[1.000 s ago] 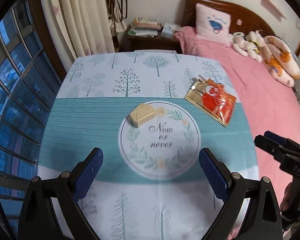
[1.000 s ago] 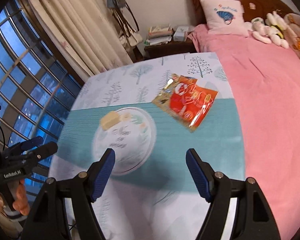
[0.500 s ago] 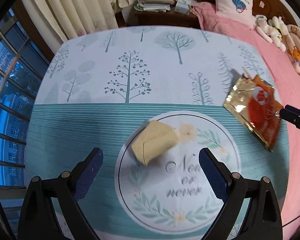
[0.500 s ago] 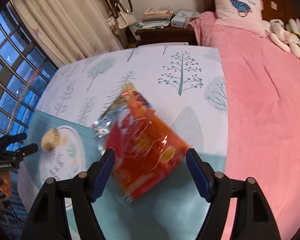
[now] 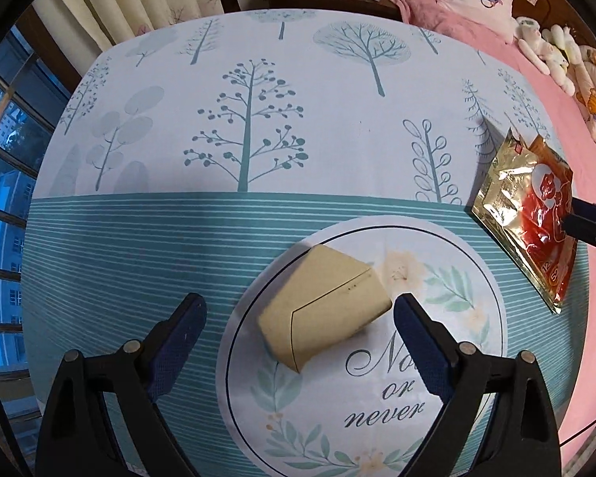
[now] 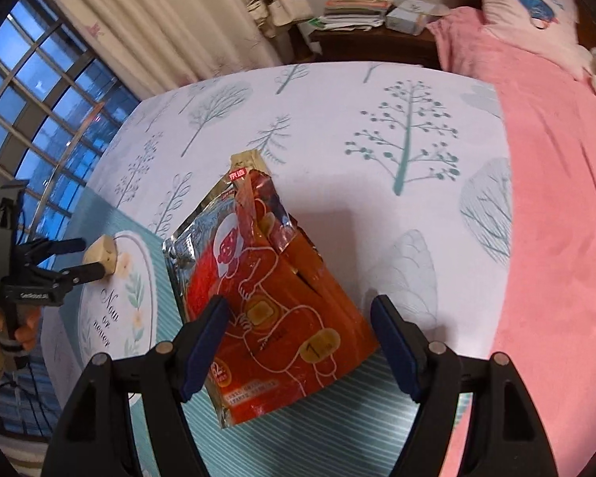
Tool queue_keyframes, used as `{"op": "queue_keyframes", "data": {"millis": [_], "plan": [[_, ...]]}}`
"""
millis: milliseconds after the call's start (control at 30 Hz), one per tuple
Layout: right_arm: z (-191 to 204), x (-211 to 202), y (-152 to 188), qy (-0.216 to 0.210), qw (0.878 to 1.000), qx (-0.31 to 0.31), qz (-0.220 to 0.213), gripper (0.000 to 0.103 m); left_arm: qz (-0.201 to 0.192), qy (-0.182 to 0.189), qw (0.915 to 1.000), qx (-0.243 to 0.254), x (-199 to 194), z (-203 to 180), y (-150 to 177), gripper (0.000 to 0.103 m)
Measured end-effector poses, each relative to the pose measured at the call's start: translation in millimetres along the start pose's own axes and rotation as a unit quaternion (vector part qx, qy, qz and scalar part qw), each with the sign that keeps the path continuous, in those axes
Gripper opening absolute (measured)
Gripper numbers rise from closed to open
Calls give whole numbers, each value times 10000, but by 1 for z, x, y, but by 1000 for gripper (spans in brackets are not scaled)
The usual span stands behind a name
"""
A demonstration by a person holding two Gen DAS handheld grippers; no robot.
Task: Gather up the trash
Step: 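Grasp the beige folded paper with the left gripper while the right grasps the red snack bag, then carry the paper and snack bag down over the bin and open both grippers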
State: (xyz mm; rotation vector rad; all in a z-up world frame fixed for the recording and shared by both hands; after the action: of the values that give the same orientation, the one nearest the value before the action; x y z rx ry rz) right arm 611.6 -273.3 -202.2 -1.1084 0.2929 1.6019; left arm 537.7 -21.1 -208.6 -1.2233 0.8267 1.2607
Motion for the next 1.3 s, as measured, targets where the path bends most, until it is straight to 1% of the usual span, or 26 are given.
{"op": "queue_keyframes", "data": {"millis": [100,167,267,333,367,400,433,467,533,567,633,733,867,933,1133,1300], "plan": [[4,5,-2,-234,9994,-83,225,75,93,63,9999,48,6,-3,1,82],[6,7,-2,-229,9989,-184,375,75,130,83,9999,69,8,-4,2,80],[10,12,-2,-67,9977,-322,590,74,102,-39,9998,161,10,-7,2,79],[13,15,0,195,9963,-489,683,71,54,-42,9998,191,9,-8,1,74],[14,16,1,337,9952,-597,702,58,41,-37,9998,210,8,-10,1,72],[18,17,2,414,9940,-726,709,48,20,-29,9997,238,7,-11,2,68],[23,18,4,382,9934,-822,707,28,-5,-29,9996,266,5,-15,2,63],[27,20,8,283,9936,-822,725,21,-15,-74,9995,311,3,-15,3,63],[30,20,12,259,9938,-848,670,19,-83,-198,9992,338,1,-16,2,63],[32,21,14,278,9936,-886,639,16,-113,-248,9991,332,-1,-17,2,63],[36,23,20,100,9948,-799,617,12,-124,-247,9991,308,-2,-19,4,63],[45,22,25,-25,9962,-743,452,10,-234,-328,9986,344,-7,-22,11,63],[61,16,31,-74,9976,-670,165,9,-315,-260,9985,364,-16,-28,25,63],[70,10,34,-77,9979,-650,13,9,-364,-205,9987,289,-26,-22,35,63],[107,-13,46,-42,9976,-546,-419,8,-575,62,9983,-2,-64,-7,51,63],[150,-36,63,100,9950,-603,-793,8,-874,257,9958,-121,-106,16,79,63]]}}
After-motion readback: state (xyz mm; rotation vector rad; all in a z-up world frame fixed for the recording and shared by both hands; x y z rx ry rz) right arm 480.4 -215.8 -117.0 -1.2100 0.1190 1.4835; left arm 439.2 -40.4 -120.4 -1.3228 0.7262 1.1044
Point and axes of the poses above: each gripper's, at about its wrist camera, not at the fingertips, and x roughly the way its jaws point, z to its left, y to its underside, the point moved 8 cm from there along x, roughly the way its jaws point, and after that the axes turned 14 degrees about -y, right-handed, at the moved point
